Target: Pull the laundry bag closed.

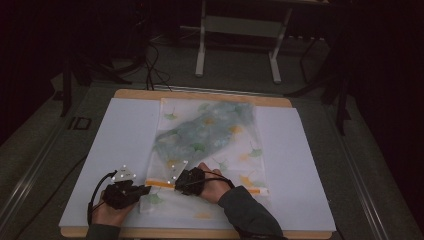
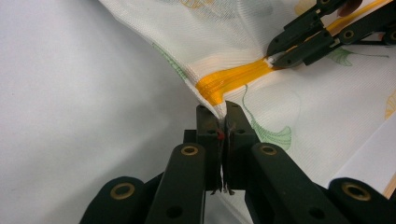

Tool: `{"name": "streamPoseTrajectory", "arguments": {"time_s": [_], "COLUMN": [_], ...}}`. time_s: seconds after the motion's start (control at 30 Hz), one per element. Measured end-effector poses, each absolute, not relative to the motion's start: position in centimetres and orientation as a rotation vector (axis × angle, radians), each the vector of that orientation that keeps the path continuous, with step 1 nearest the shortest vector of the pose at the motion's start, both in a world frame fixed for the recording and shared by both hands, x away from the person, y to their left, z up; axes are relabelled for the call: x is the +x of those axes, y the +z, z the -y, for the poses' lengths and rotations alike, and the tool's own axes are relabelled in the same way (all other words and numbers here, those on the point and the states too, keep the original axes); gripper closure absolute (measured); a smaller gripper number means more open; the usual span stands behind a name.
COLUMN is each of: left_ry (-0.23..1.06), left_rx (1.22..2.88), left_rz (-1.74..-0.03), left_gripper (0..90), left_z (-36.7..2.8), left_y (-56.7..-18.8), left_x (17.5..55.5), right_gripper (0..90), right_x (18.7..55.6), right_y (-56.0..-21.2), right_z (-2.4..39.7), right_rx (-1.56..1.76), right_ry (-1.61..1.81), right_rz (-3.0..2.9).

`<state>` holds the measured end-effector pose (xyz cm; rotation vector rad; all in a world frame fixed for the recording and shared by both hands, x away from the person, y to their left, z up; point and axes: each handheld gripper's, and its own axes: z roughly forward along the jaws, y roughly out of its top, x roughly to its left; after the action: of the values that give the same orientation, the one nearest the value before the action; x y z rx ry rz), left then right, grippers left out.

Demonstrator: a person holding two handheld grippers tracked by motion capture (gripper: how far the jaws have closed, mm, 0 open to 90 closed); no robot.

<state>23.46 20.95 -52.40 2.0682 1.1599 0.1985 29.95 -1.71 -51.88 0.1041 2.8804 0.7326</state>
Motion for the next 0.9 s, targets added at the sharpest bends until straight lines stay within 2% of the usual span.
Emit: {"name": "streamPoseTrajectory", "arguments": {"time_s": [0.9], "left_ry": [0.209], "left_rx": [2.058], "left_rz": [-1.163], "left_gripper": [87.5], "left_z": [-21.1], "left_y": [-52.4], "left_x": [23.4], "right_gripper": [84.6], "right_x": [30.1], "right_y": [-51.6], "right_z": [3.5], "right_rx": [0.132], "right_ry": [0.678], "right_rz": [-2.903]}}
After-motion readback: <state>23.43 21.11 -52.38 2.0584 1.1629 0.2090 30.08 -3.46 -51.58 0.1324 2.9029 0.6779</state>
